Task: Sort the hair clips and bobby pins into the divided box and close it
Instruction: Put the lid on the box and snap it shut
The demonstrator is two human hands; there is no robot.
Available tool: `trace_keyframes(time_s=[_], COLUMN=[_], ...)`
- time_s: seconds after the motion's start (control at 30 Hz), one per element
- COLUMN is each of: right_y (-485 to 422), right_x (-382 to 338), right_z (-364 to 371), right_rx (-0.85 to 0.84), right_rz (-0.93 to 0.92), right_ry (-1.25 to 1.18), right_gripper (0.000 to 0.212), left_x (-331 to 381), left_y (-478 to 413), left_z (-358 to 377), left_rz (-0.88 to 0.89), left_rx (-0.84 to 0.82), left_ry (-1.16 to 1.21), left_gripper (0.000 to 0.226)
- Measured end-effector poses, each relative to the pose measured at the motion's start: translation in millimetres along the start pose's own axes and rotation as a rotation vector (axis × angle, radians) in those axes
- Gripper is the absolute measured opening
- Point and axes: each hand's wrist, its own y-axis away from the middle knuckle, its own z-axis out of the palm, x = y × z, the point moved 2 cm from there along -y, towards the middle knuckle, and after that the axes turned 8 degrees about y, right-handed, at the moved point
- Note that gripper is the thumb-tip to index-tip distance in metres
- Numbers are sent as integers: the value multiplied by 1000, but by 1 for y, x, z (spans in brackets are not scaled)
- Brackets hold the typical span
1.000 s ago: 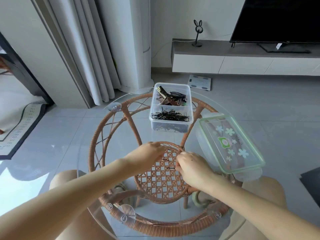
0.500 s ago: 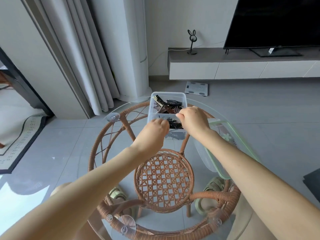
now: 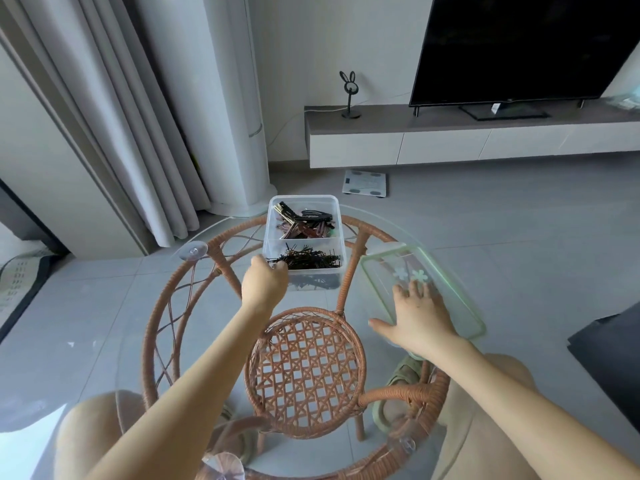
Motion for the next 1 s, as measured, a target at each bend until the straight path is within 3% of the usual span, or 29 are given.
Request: trace_keyframes(time_s=[0.1, 0.3, 0.57, 0.63, 0.73, 0.83, 0.9, 1.0], right_y=[7, 22, 41, 41, 45, 48, 49, 42], right_x=[-21, -32, -2, 14, 35, 43, 40, 34], right_z=[-9, -5, -15, -38, -76, -110, -129, -150], right_rx=[22, 83, 425, 544, 836, 984, 1012, 867], right_rz=[-47, -68, 25, 129, 138, 172, 118, -29], right_ry=[139, 323, 146, 56, -315, -499, -644, -952], right_gripper=[66, 52, 33, 21, 7, 27, 26, 25], left_x=[-2, -18, -33, -34, -31, -26, -20, -2], left_y=[-1, -4, -1, 0, -1, 1, 4, 12], left_z=[-7, -39, -83, -89, -90, -88, -88, -95], left_rz=[-32, 14, 85, 90, 102, 95, 126, 207], left_rx=[-16, -128, -309, -374, -484, -539, -531, -386], left_ry=[81, 73, 30, -14, -72, -110, -70, 152], left_gripper=[33, 37, 29, 33, 36, 40, 40, 36])
